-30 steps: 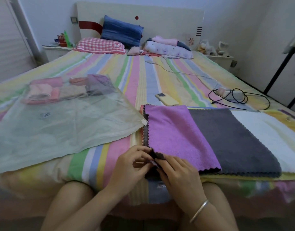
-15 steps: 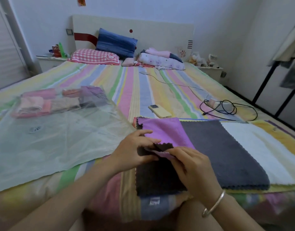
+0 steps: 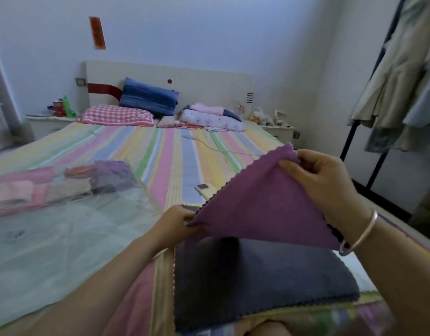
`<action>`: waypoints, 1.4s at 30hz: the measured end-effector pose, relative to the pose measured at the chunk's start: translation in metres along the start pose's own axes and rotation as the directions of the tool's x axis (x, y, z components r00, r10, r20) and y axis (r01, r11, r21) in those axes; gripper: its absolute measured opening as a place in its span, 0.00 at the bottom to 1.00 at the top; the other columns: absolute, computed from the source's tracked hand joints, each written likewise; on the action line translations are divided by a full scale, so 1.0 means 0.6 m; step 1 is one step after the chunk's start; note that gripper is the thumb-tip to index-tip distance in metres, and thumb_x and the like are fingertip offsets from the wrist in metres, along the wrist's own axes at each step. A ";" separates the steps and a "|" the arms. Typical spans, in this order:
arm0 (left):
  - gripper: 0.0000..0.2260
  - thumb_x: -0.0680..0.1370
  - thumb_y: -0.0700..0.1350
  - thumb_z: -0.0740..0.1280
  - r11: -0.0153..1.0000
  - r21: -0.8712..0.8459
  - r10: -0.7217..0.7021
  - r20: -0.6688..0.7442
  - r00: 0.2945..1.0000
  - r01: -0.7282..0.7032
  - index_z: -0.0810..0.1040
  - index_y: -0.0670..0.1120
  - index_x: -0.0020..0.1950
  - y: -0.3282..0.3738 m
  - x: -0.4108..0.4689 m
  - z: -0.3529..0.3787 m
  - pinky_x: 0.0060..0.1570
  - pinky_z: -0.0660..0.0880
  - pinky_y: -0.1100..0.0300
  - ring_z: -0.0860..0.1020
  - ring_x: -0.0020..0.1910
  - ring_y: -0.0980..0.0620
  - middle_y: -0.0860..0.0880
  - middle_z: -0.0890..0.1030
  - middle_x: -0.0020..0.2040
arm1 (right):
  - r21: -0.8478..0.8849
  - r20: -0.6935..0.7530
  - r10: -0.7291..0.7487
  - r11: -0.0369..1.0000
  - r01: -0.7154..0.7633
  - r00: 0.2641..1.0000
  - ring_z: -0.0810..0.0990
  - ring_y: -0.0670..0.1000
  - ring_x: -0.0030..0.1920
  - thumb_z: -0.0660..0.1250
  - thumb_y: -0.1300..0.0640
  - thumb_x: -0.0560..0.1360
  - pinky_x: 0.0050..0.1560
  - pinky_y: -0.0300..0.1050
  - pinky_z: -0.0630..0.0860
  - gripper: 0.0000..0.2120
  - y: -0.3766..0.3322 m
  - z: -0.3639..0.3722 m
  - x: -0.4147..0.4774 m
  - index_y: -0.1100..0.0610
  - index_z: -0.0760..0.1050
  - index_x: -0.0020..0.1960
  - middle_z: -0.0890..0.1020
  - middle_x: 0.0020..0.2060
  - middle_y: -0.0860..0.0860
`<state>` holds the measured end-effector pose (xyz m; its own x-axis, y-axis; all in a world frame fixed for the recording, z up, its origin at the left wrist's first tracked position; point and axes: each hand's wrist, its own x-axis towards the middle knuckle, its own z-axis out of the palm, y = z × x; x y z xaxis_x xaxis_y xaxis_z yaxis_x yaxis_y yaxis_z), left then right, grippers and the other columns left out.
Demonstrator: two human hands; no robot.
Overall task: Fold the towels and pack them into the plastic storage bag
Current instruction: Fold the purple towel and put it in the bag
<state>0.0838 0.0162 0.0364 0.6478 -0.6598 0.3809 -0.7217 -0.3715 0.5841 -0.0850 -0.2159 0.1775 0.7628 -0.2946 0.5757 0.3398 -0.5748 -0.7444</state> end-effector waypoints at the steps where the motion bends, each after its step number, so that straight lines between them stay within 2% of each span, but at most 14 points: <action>1: 0.25 0.66 0.67 0.66 0.998 -0.047 -0.037 0.009 0.999 0.037 0.86 0.46 0.42 0.000 -0.007 -0.009 0.37 0.69 0.67 0.74 0.32 0.67 0.60 0.79 0.30 | 0.048 -0.002 0.037 0.998 -0.037 0.999 0.81 0.45 0.37 0.69 0.57 0.75 0.40 0.41 0.79 0.04 -0.001 -0.010 0.001 0.51 0.83 0.46 0.85 0.39 0.50; 4: 0.24 0.68 0.64 0.71 0.974 -0.202 -0.102 0.010 0.995 0.102 0.85 0.42 0.40 0.006 -0.033 -0.045 0.38 0.68 0.64 0.73 0.34 0.63 0.45 0.81 0.33 | 0.203 -0.020 0.175 0.965 -0.168 0.984 0.82 0.46 0.38 0.69 0.58 0.75 0.40 0.37 0.80 0.05 0.009 -0.035 -0.004 0.52 0.82 0.48 0.86 0.39 0.49; 7: 0.10 0.70 0.53 0.74 0.935 -0.317 -0.165 0.004 0.986 0.157 0.87 0.47 0.40 0.027 -0.061 -0.090 0.39 0.72 0.67 0.79 0.36 0.60 0.52 0.84 0.34 | 0.313 -0.015 0.289 0.911 -0.270 0.957 0.83 0.47 0.39 0.68 0.61 0.75 0.44 0.39 0.81 0.07 0.025 -0.053 -0.017 0.56 0.81 0.51 0.85 0.42 0.52; 10: 0.06 0.69 0.50 0.72 0.903 -0.391 -0.203 -0.021 0.979 0.179 0.87 0.50 0.39 0.056 -0.075 -0.128 0.40 0.75 0.69 0.82 0.37 0.58 0.49 0.86 0.37 | 0.377 0.031 0.354 0.862 -0.339 0.935 0.84 0.46 0.40 0.67 0.63 0.73 0.44 0.39 0.82 0.09 0.046 -0.064 -0.032 0.56 0.80 0.52 0.86 0.43 0.52; 13: 0.17 0.73 0.53 0.67 0.917 -0.351 -0.228 -0.077 0.971 0.188 0.84 0.40 0.34 0.070 -0.079 -0.145 0.38 0.75 0.66 0.82 0.35 0.53 0.43 0.84 0.34 | 0.404 0.080 0.370 0.837 -0.370 0.925 0.84 0.48 0.42 0.79 0.50 0.57 0.41 0.37 0.81 0.22 0.070 -0.062 -0.046 0.56 0.82 0.49 0.86 0.44 0.53; 15: 0.17 0.73 0.54 0.67 0.919 -0.338 -0.249 -0.095 0.964 0.204 0.84 0.42 0.34 0.081 -0.081 -0.148 0.39 0.76 0.66 0.83 0.36 0.52 0.44 0.84 0.34 | 0.412 0.068 0.398 0.824 -0.389 0.915 0.84 0.50 0.45 0.83 0.41 0.44 0.44 0.39 0.81 0.36 0.088 -0.057 -0.053 0.57 0.83 0.48 0.85 0.47 0.56; 17: 0.11 0.73 0.52 0.70 0.914 -0.342 -0.263 -0.094 0.960 0.216 0.86 0.49 0.35 0.088 -0.081 -0.146 0.40 0.76 0.67 0.84 0.38 0.55 0.49 0.85 0.36 | 0.424 0.051 0.429 0.809 -0.408 0.902 0.83 0.53 0.47 0.82 0.37 0.43 0.51 0.47 0.81 0.40 0.101 -0.056 -0.059 0.59 0.83 0.49 0.84 0.50 0.59; 20: 0.05 0.73 0.45 0.73 0.894 -0.375 -0.309 -0.118 0.944 0.246 0.86 0.45 0.43 0.094 -0.077 -0.144 0.40 0.77 0.68 0.84 0.41 0.54 0.48 0.86 0.40 | 0.443 0.019 0.459 0.793 -0.419 0.888 0.80 0.54 0.48 0.80 0.35 0.46 0.57 0.54 0.76 0.38 0.106 -0.056 -0.065 0.59 0.84 0.47 0.83 0.50 0.61; 25: 0.03 0.71 0.43 0.75 0.846 -0.441 -0.395 -0.141 0.908 0.300 0.86 0.44 0.43 0.109 -0.079 -0.143 0.37 0.77 0.67 0.82 0.38 0.55 0.45 0.86 0.40 | 0.472 -0.023 0.437 0.798 -0.376 0.899 0.81 0.52 0.47 0.81 0.35 0.42 0.49 0.43 0.81 0.40 0.112 -0.061 -0.068 0.58 0.84 0.46 0.84 0.48 0.58; 28: 0.06 0.68 0.46 0.76 0.823 -0.511 -0.402 -0.214 0.890 0.249 0.85 0.44 0.40 0.123 -0.082 -0.143 0.37 0.78 0.66 0.82 0.36 0.54 0.45 0.85 0.38 | 0.451 -0.067 0.405 0.828 -0.334 0.912 0.80 0.49 0.43 0.81 0.34 0.42 0.41 0.39 0.81 0.43 0.110 -0.066 -0.075 0.60 0.82 0.49 0.83 0.45 0.56; 31: 0.04 0.67 0.47 0.74 0.826 -0.541 -0.351 -0.276 0.895 0.157 0.85 0.47 0.35 0.144 -0.087 -0.143 0.31 0.75 0.68 0.80 0.31 0.56 0.49 0.83 0.32 | 0.410 -0.125 0.361 0.867 -0.283 0.924 0.78 0.47 0.39 0.79 0.37 0.52 0.35 0.36 0.77 0.34 0.104 -0.074 -0.082 0.59 0.82 0.49 0.82 0.40 0.52; 35: 0.07 0.66 0.49 0.75 0.861 -0.491 -0.296 -0.264 0.918 0.137 0.85 0.47 0.41 0.148 -0.082 -0.137 0.33 0.77 0.65 0.81 0.33 0.54 0.47 0.84 0.34 | 0.358 -0.185 0.347 0.895 -0.266 0.919 0.78 0.43 0.32 0.72 0.53 0.71 0.29 0.31 0.73 0.06 0.110 -0.086 -0.076 0.54 0.82 0.46 0.83 0.33 0.45; 38: 0.12 0.69 0.48 0.76 0.885 -0.435 -0.280 -0.207 0.938 0.168 0.82 0.52 0.52 0.129 -0.060 -0.113 0.36 0.80 0.61 0.83 0.36 0.52 0.46 0.84 0.35 | 0.268 -0.203 0.348 0.919 -0.290 0.915 0.79 0.42 0.34 0.71 0.55 0.73 0.29 0.29 0.74 0.04 0.152 -0.082 -0.050 0.52 0.81 0.48 0.84 0.37 0.45; 42: 0.12 0.71 0.47 0.77 0.948 -0.186 -0.294 -0.213 0.932 0.257 0.80 0.53 0.51 0.039 -0.002 -0.033 0.37 0.75 0.64 0.81 0.37 0.56 0.51 0.84 0.36 | 0.056 -0.189 0.413 0.910 -0.411 0.891 0.77 0.44 0.37 0.71 0.58 0.73 0.31 0.27 0.73 0.09 0.260 -0.037 -0.006 0.53 0.77 0.53 0.82 0.41 0.49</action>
<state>0.0712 0.0211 0.0639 0.8679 -0.3660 0.3358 -0.4727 -0.4007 0.7849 -0.0469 -0.3212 0.0668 0.7158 -0.6444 0.2690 0.0269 -0.3595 -0.9328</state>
